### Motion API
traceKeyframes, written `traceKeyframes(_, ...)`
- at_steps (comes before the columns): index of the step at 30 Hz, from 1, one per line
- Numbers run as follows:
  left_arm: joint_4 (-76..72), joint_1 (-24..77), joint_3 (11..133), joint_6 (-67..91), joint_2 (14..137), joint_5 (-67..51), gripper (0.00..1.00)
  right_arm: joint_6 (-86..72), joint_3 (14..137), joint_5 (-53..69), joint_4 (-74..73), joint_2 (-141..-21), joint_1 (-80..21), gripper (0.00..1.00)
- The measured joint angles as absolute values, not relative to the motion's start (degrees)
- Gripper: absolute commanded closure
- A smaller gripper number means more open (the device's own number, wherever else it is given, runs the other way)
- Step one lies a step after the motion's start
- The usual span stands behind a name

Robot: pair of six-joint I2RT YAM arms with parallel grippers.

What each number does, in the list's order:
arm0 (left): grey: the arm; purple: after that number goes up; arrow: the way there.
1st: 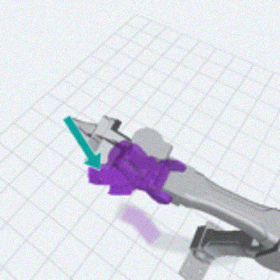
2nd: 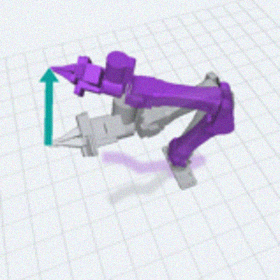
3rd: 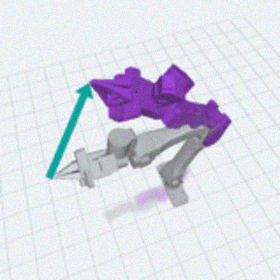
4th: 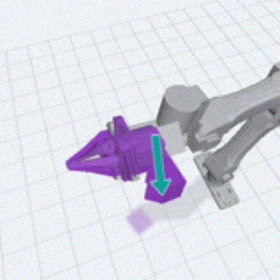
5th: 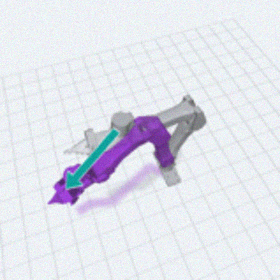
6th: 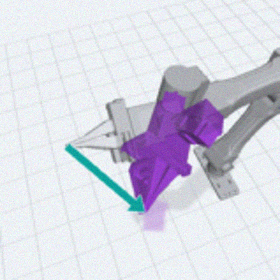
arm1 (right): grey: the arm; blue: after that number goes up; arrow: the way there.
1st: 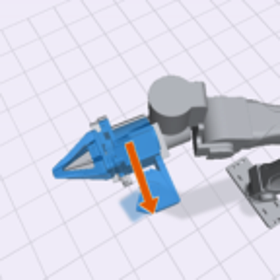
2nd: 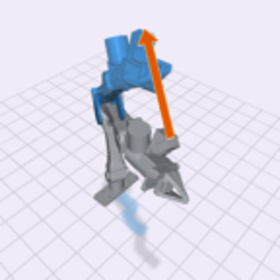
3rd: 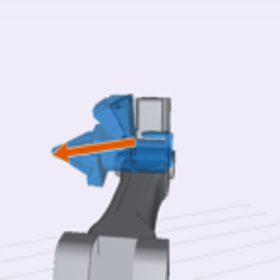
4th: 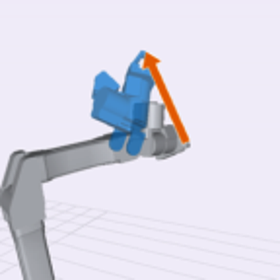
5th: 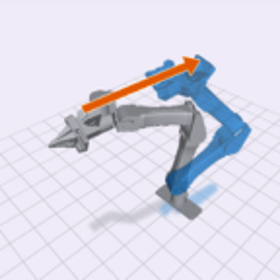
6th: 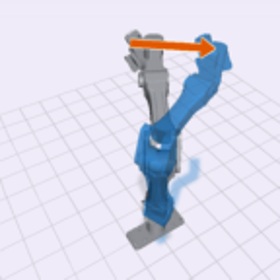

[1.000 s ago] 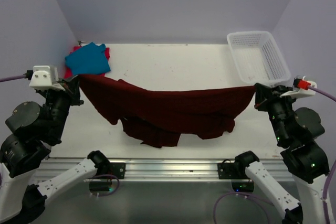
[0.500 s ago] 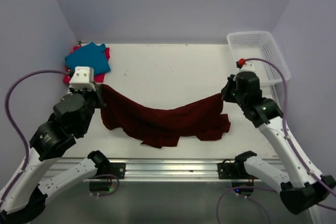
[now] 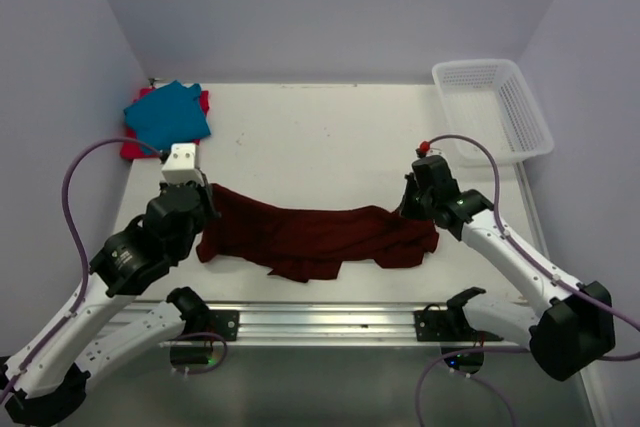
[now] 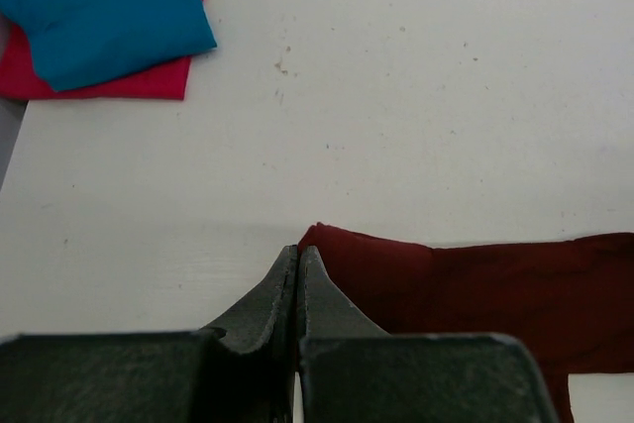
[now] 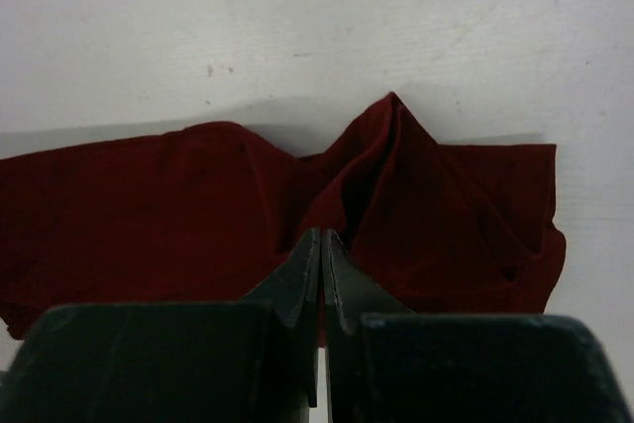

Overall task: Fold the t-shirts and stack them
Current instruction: Flatten out the tshirt

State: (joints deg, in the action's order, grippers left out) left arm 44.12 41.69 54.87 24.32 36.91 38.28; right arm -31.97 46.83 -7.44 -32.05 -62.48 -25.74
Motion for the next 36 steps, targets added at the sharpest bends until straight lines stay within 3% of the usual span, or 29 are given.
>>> traceKeyframes(4,43.22,41.69,54.43,24.67,38.76,37.58,1.00,-33.08,42.70,-7.49,-31.09,-65.91,-26.39,1.00)
traceKeyframes(9,42.50,41.69,53.28,24.93,40.69,36.64,1.00,-34.41,39.72,-7.97,-30.39,-67.66,-27.07,0.73)
traceKeyframes(12,42.33,41.69,52.84,24.93,40.93,36.40,1.00,-34.72,39.70,-8.23,-29.69,-67.81,-27.33,0.64)
traceKeyframes(28,40.86,41.69,52.82,25.08,42.09,36.42,1.00,-34.54,39.77,-7.97,-26.33,-72.42,-27.40,0.69)
traceKeyframes(36,40.75,41.69,52.82,25.10,43.27,36.47,1.00,-35.64,39.72,-5.98,-23.66,-72.88,-27.38,0.62)
